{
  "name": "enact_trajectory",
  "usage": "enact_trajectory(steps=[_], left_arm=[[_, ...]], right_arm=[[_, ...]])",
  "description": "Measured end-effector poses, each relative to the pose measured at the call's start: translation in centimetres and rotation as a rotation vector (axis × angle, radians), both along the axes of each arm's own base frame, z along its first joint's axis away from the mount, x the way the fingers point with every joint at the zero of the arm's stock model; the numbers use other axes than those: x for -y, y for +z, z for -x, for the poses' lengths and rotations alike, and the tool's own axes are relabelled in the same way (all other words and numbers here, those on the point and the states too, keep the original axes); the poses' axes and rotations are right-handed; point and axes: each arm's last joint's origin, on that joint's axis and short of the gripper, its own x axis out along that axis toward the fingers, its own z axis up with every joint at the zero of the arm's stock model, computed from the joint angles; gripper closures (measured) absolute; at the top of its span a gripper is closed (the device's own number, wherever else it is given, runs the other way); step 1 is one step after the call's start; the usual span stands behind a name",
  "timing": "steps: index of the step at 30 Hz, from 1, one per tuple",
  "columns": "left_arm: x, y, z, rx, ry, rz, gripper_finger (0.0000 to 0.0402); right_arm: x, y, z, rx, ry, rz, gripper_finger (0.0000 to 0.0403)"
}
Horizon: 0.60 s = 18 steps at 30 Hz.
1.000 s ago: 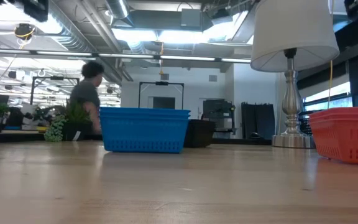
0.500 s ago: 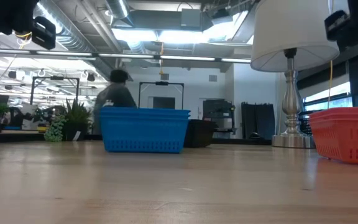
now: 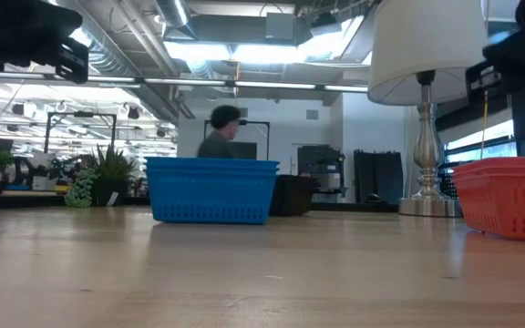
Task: Stack baskets by color
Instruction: Return to Home Position
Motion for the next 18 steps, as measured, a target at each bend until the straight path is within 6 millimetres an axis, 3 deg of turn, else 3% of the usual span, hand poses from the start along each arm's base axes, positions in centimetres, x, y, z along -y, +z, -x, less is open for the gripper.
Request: enact_trajectory(steps=[11,18], left_arm=[[-0.52,-0.12,-0.11,-0.005,0.164,-0.085,0.0402],[-0.81,-0.13,-0.12,-0.017,0.261,-0.065,0.0401]], right_arm=[[-0.06,-0.76,-0.39,0.093,-0.021,0.187,0.0403],[-0.06,-0.77,-0.39,0.092,-0.020,0.186,0.0403]])
